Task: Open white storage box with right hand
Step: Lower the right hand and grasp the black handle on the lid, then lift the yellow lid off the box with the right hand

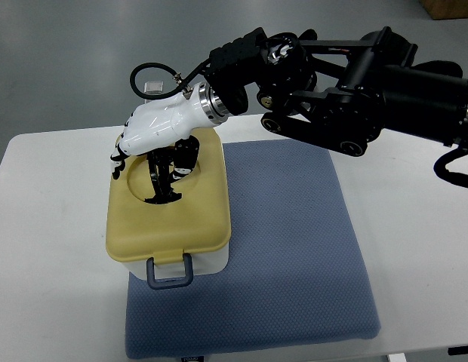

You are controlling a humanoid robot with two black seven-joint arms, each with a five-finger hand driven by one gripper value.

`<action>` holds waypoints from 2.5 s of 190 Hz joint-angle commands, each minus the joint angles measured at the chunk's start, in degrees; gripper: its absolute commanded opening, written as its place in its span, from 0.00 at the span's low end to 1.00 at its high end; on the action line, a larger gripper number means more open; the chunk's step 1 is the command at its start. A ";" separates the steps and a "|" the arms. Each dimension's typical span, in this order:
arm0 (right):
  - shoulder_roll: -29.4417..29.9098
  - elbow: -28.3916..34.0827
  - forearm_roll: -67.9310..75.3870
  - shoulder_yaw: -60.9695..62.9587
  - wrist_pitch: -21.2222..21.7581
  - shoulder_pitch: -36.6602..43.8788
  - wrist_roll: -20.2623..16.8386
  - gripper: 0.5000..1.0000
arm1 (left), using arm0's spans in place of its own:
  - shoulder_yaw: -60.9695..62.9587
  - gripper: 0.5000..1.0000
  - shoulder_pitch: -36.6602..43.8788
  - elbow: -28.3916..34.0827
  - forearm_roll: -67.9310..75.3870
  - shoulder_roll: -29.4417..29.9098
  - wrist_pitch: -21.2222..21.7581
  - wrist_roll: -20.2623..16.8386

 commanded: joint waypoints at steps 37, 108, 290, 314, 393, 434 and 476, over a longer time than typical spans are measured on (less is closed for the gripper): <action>-0.20 0.00 -0.05 0.09 -0.02 0.18 0.35 0.34 | -0.01 1.00 -0.03 0.00 0.00 0.00 0.00 0.00; -0.37 0.00 -0.05 0.18 -0.02 0.18 0.62 0.01 | -0.01 1.00 -0.03 0.00 0.00 0.00 0.00 0.00; -6.70 -2.82 1.97 5.18 0.42 0.18 0.70 0.00 | -0.01 1.00 -0.03 0.00 0.00 0.00 0.00 0.00; -9.16 -3.52 3.47 5.18 0.33 0.18 0.70 0.00 | -0.01 1.00 -0.03 0.00 0.00 0.00 0.00 0.00; -17.25 -11.69 3.56 5.54 -0.55 -3.95 1.93 0.00 | -0.01 1.00 -0.03 0.00 0.00 0.00 0.00 0.00; -19.62 -15.03 3.56 5.45 -2.22 -8.78 2.02 0.00 | -0.01 1.00 0.06 0.00 0.00 0.00 0.00 0.00; -20.68 -18.02 3.99 5.45 -4.50 -12.74 2.11 0.00 | -0.01 1.00 0.06 0.00 0.00 0.00 0.00 0.00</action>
